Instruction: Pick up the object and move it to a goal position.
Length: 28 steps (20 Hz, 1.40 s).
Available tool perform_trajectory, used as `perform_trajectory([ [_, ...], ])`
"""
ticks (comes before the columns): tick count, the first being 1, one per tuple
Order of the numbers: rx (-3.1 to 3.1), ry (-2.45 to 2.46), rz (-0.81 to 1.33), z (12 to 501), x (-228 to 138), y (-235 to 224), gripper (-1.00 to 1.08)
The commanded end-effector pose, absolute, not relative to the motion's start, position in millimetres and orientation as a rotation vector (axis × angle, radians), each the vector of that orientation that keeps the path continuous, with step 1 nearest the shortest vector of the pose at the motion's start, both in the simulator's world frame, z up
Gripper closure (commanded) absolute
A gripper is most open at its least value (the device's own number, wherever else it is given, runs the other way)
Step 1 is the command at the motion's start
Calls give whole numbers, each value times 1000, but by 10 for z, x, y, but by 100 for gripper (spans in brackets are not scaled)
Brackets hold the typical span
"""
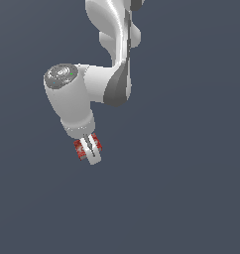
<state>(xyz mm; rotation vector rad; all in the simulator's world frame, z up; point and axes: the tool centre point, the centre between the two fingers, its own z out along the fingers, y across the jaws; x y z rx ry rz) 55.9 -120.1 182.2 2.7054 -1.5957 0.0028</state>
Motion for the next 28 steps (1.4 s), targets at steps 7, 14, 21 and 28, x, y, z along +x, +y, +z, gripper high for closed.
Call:
perform_trajectory([
  [7,2705,-1594,1,2615,756,-1516,108],
  [14,2706,-1594,1,3071,886,-1699,108],
  [21,2707,-1593,0,3358,978,-1816,108],
  [28,2707,-1593,0,3490,1027,-1869,108],
])
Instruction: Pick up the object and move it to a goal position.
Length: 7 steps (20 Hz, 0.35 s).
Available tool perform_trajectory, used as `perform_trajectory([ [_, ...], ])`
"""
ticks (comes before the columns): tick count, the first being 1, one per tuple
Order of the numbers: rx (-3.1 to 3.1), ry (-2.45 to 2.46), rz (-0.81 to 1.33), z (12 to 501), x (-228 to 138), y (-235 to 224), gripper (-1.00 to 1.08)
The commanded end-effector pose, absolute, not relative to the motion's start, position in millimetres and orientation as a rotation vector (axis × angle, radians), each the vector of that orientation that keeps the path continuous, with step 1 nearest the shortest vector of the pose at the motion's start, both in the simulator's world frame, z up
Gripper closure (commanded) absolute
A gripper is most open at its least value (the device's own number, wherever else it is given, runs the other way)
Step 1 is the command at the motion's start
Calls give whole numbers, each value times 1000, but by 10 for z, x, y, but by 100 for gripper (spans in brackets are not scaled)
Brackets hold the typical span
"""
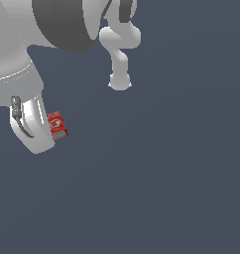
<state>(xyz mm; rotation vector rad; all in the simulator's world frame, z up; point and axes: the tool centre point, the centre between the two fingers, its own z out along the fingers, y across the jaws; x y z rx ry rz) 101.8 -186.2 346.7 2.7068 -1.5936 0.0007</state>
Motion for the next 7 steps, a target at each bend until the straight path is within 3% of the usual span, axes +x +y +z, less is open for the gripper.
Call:
perform_trajectory([
  [1,2707,-1593,0,3500,1031,-1873,108],
  [7,2707,-1594,0,3522,1043,-1886,108],
])
